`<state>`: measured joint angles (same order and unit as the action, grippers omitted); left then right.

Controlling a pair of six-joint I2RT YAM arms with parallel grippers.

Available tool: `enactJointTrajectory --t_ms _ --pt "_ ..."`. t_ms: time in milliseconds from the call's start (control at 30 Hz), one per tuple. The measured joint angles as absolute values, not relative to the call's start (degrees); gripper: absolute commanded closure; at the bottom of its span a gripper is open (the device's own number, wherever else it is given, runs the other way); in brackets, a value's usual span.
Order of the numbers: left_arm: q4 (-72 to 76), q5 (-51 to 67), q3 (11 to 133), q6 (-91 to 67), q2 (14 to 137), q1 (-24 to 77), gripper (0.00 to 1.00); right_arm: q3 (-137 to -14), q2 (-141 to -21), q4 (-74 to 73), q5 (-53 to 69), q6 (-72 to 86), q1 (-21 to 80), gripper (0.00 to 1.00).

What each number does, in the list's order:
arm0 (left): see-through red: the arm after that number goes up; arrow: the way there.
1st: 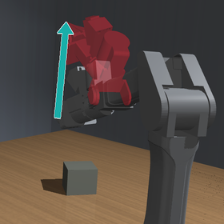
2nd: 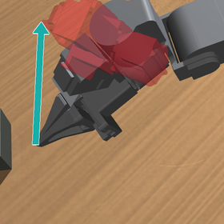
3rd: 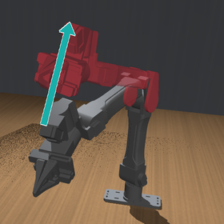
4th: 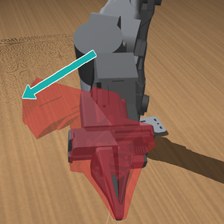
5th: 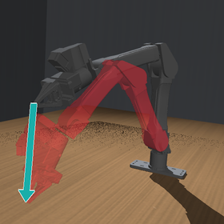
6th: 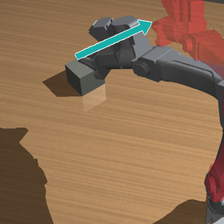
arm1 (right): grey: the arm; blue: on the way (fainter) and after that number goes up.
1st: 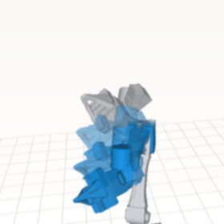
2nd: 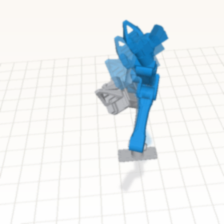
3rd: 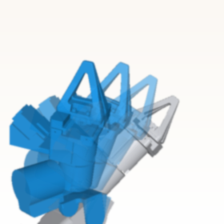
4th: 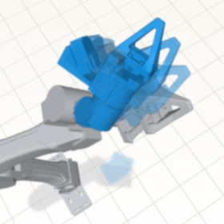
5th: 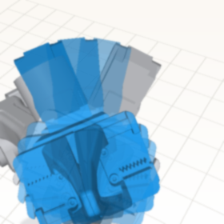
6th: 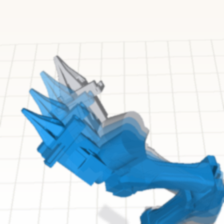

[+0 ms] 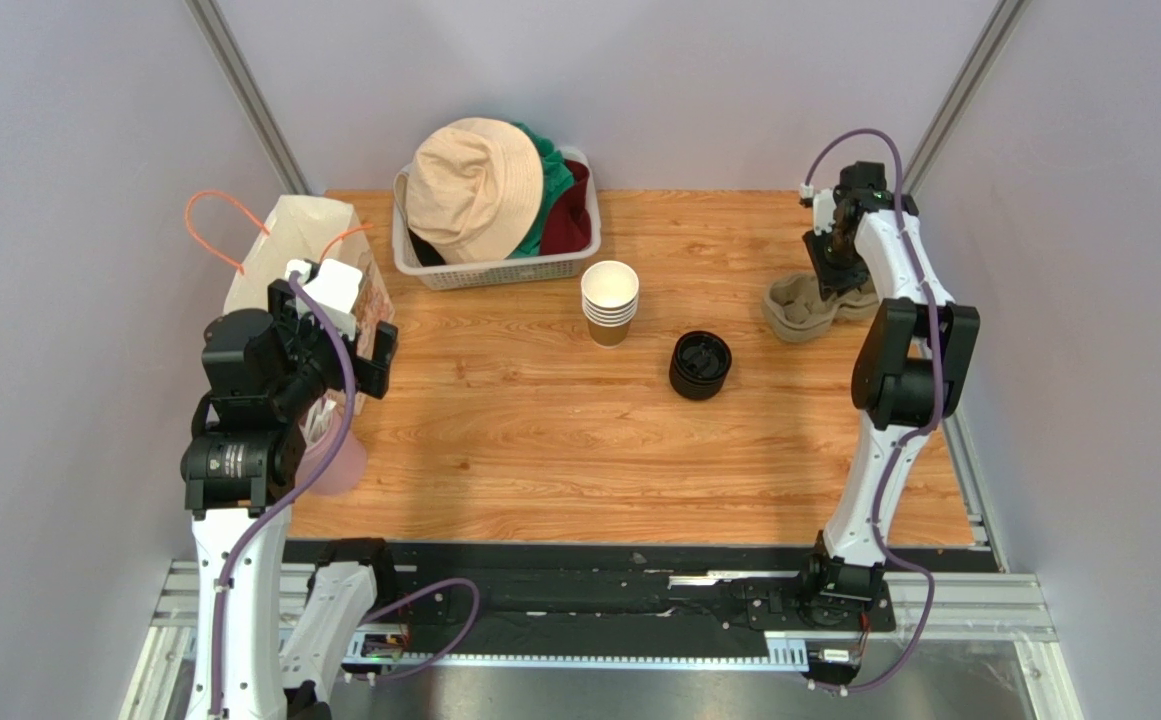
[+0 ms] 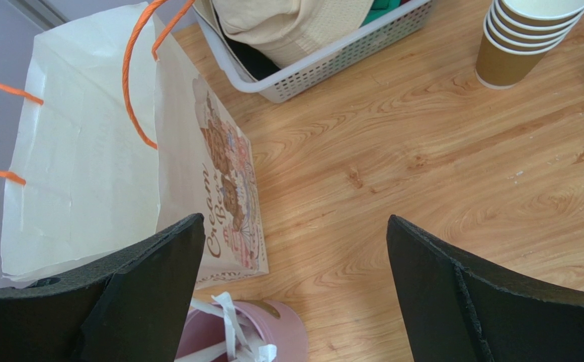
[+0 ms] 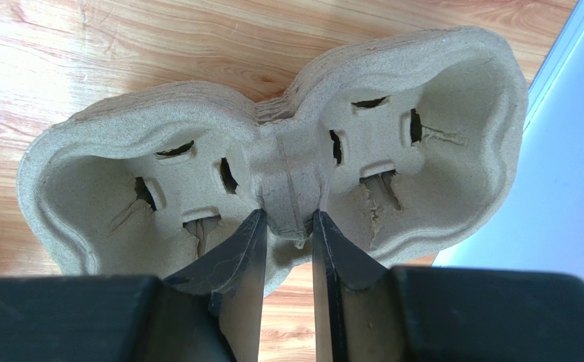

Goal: Pack the takeout coffee

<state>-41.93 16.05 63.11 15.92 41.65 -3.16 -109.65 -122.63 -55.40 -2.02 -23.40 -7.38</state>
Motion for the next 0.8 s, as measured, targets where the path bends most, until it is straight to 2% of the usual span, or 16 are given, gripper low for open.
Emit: enactJointTrajectory --t_ms 500,800 --pt "-41.93 16.05 63.11 15.92 41.65 -3.16 0.01 -109.49 -118.06 -55.42 -1.76 -23.4 -7.38 0.76" --pt "-41.93 16.03 63.11 15.92 41.65 -3.16 0.01 -109.49 -115.33 -56.12 2.94 -23.22 -7.03 0.77"
